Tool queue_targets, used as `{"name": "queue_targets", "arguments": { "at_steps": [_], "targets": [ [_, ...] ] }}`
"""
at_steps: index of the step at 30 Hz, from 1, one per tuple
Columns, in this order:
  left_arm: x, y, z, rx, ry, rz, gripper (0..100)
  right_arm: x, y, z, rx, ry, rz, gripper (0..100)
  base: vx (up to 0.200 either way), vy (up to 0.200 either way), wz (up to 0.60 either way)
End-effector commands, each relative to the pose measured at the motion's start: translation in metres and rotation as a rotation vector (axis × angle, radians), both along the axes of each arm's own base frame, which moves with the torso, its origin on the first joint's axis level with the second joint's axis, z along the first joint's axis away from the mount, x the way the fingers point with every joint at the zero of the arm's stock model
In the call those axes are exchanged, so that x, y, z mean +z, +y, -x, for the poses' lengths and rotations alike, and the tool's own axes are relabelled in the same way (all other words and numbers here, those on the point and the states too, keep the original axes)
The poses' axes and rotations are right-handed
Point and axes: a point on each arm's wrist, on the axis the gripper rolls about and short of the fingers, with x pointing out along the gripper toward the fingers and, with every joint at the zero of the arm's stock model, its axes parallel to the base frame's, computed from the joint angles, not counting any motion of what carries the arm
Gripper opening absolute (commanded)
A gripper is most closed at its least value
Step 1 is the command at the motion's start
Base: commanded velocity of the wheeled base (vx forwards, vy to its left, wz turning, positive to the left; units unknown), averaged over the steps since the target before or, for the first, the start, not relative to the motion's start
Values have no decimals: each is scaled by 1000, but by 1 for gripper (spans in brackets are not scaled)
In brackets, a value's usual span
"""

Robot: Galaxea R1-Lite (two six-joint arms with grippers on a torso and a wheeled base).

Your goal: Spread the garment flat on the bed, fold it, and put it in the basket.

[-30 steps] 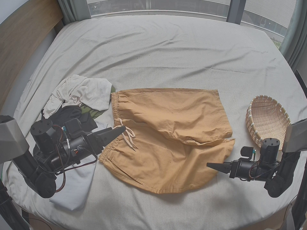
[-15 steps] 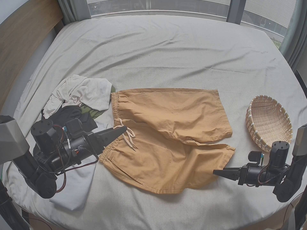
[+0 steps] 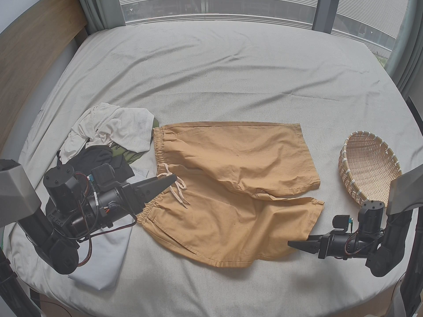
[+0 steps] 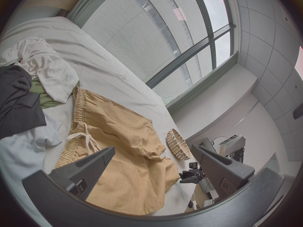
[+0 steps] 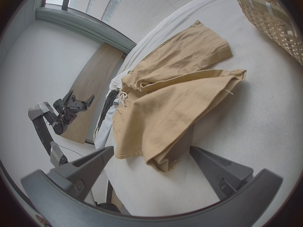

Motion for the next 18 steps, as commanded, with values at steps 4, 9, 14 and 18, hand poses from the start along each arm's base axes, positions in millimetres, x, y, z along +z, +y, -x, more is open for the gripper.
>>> {"name": "queue_targets", "arguments": {
  "at_steps": [4, 9, 14, 18],
  "targets": [
    [0, 0, 0, -1, -1, 1, 100, -5, 12, -11, 39, -20, -6, 100, 0, 0, 0],
    [0, -1, 0, -2, -3, 1, 100, -13, 23, -8, 79, 10, 1, 100, 0, 0, 0],
    [0, -1, 0, -2, -3, 1, 100, -14, 24, 8, 103, 59, 13, 100, 0, 0, 0],
    [0, -1, 0, -2, -3, 1, 100, -17, 20, 24, 114, 104, 37, 100, 0, 0, 0]
  ]
}}
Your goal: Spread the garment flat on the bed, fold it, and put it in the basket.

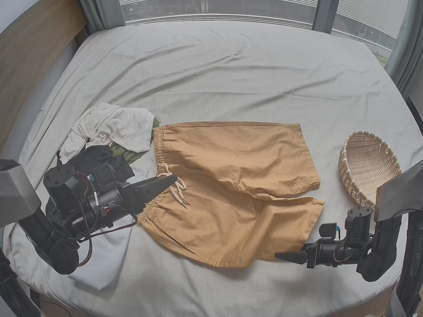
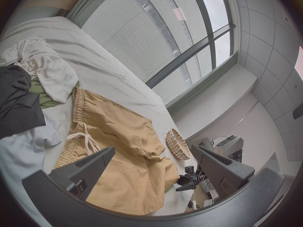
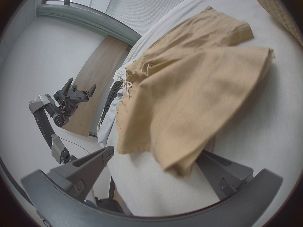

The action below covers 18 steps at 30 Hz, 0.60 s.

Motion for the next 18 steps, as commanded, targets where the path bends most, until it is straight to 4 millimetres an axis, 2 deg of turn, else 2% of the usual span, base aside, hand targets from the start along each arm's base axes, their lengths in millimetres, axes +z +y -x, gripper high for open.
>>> {"name": "queue_targets", "arguments": {
  "at_steps": [1, 11, 18],
  "targets": [
    [0, 0, 0, 0, -1, 1, 100, -3, -3, 18, 19, 50, 30, 100, 0, 0, 0],
    [0, -2, 1, -6, -1, 1, 100, -1, -6, 32, 57, 91, 23, 100, 0, 0, 0],
    [0, -2, 1, -8, -1, 1, 100, -5, -7, 23, 37, 78, 24, 100, 0, 0, 0]
  ]
}}
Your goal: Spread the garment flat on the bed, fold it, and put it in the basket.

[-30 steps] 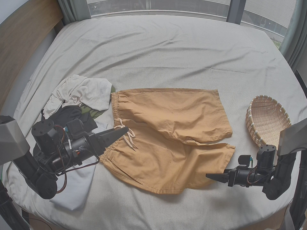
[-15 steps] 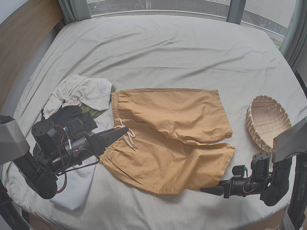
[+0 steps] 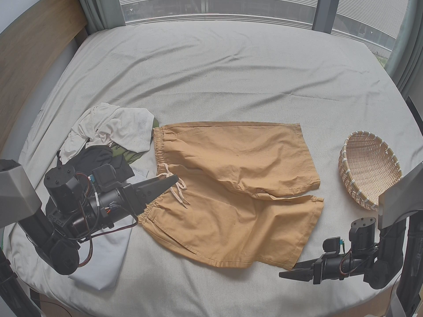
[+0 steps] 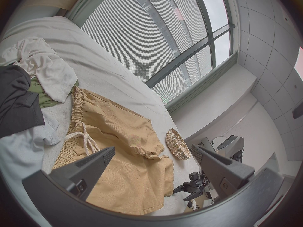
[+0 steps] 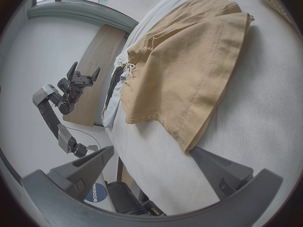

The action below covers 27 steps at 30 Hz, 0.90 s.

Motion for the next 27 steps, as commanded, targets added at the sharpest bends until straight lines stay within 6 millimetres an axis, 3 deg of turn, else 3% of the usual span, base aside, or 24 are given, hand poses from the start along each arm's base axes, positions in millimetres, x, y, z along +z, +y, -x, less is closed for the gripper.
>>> {"name": "queue_targets", "arguments": {
  "at_steps": [1, 14, 15, 27],
  "targets": [
    [0, 0, 0, 0, -2, 1, 100, -5, -1, -5, -13, 6, 5, 100, 0, 0, 0],
    [1, 0, 0, 1, -4, 2, 100, -13, 3, -9, -18, 11, 22, 100, 0, 0, 0],
    [1, 0, 0, 1, -5, 2, 100, -13, 3, -9, -18, 14, 23, 0, 0, 0, 0],
    [0, 1, 0, 3, -1, 1, 100, -9, -1, 1, -47, 24, 54, 0, 0, 0, 0]
  ]
}}
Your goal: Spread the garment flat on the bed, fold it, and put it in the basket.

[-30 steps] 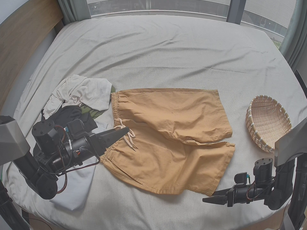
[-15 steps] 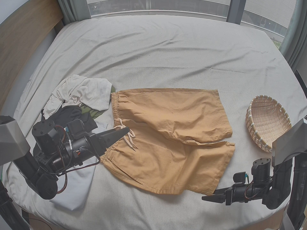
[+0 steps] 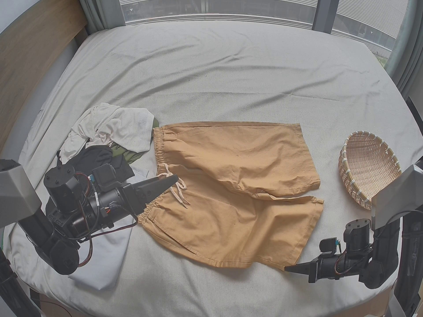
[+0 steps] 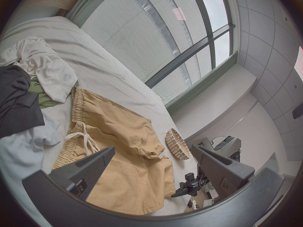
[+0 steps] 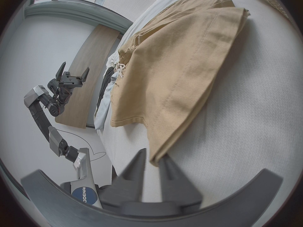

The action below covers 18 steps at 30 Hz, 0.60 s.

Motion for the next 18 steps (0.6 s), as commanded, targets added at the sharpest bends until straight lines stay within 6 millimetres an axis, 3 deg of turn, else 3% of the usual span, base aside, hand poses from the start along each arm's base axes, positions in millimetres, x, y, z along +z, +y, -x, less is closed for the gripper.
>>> {"name": "queue_targets", "arguments": {
  "at_steps": [1, 18],
  "targets": [
    [0, 1, -1, 4, 0, 0, 100, 6, -3, 8, -3, 5, 3, 0, 0, 0, 0],
    [-8, 2, -6, 23, 22, -8, 100, 16, -36, 13, -179, 66, 43, 0, 0, 0, 0]
  ]
}}
